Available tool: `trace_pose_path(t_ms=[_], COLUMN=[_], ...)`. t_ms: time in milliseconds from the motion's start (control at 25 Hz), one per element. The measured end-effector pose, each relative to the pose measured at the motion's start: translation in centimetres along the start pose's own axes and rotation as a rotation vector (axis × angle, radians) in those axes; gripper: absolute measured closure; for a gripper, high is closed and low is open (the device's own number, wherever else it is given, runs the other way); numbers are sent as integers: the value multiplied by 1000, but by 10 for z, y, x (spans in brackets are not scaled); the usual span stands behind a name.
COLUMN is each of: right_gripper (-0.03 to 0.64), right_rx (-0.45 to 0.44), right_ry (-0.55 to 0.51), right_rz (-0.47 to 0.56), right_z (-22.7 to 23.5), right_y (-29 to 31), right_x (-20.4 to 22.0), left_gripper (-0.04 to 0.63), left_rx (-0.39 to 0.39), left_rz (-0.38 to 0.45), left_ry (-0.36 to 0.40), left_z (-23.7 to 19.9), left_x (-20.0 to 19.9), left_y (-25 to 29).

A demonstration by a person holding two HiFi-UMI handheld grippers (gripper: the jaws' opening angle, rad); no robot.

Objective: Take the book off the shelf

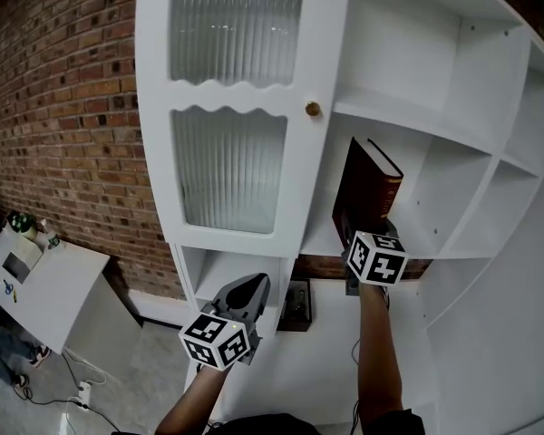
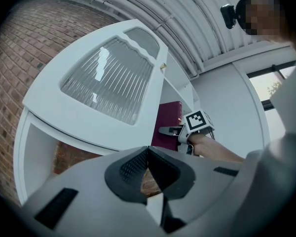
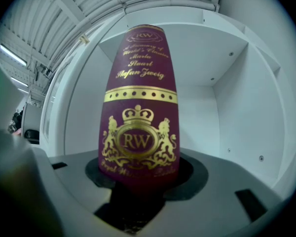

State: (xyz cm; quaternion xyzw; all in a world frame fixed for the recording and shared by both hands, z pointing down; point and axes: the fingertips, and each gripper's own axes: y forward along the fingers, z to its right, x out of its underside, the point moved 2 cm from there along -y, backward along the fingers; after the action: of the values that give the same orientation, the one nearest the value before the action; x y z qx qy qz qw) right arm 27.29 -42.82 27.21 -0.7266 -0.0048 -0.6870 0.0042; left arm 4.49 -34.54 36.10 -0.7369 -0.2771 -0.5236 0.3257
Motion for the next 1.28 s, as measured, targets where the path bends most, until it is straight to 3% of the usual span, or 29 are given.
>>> trace_pose_path(t_ms=[840,1280], right_gripper=[380,380], right_rx=[51,72], right_ry=[-13,13], right_rz=[25,13], right_z=[-24,-52], right_y=[-97,-149], right_x=[-3,16], left_gripper=[578,578], left_rx=[157,194], left_rz=[-46,-62], left_ry=[-20,-42], left_z=[36,32], left_x=[4,1], left_y=[-19,-36])
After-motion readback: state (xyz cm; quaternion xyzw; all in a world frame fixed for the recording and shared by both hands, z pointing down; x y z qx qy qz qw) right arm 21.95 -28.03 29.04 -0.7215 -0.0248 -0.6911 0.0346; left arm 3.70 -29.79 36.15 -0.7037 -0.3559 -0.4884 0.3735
